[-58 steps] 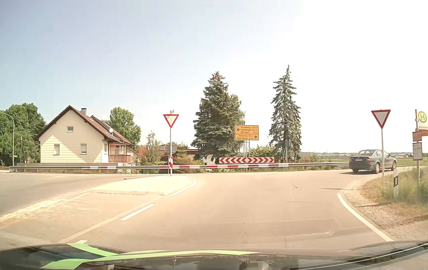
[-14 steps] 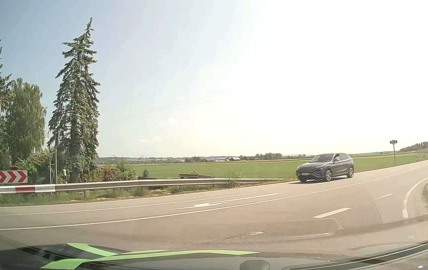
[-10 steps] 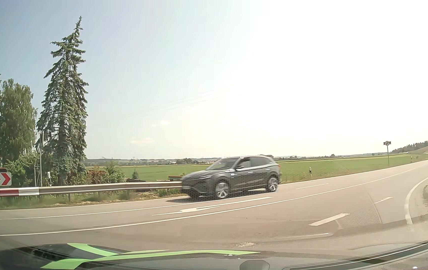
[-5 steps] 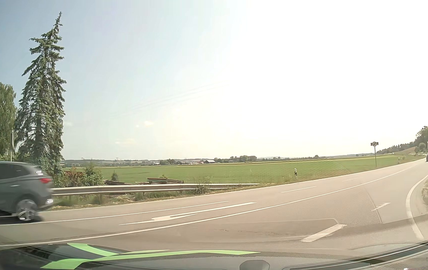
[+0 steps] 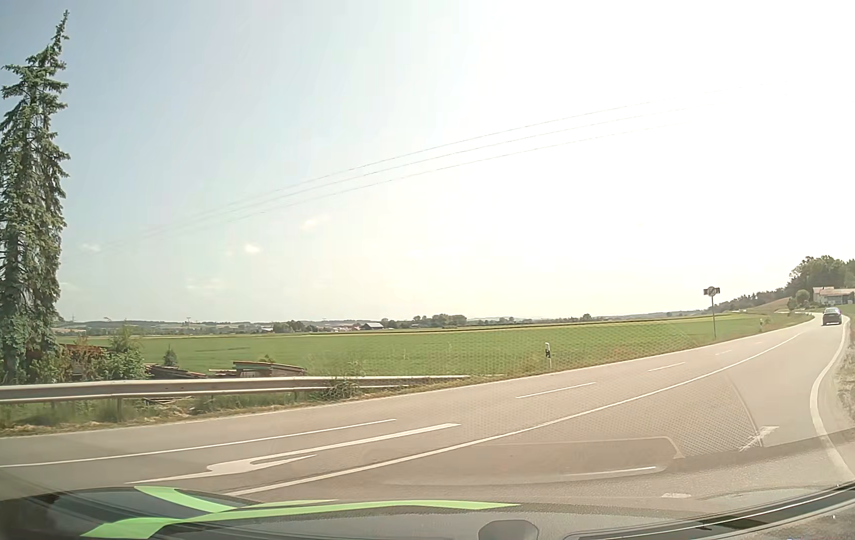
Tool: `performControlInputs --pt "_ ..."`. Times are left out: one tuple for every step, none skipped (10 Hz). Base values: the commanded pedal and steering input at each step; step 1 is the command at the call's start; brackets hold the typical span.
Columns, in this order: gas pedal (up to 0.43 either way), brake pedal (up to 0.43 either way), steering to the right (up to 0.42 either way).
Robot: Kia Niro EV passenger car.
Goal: Follow the waypoints while adhering to traffic rules and regulations
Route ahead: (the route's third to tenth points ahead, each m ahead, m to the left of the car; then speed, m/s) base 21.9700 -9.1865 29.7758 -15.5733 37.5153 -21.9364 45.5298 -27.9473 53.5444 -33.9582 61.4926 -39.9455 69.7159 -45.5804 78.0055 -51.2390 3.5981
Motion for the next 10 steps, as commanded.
performControlInputs --pt "0.299 0.000 0.227" --pt "0.299 0.000 0.233" --pt "0.299 0.000 0.240" --pt "0.299 0.000 0.241" --pt "0.299 0.000 0.242" --pt "0.299 0.000 0.246" --pt "0.299 0.000 0.252" --pt "0.299 0.000 0.259" --pt "0.299 0.000 0.259" --pt "0.299 0.000 0.256"
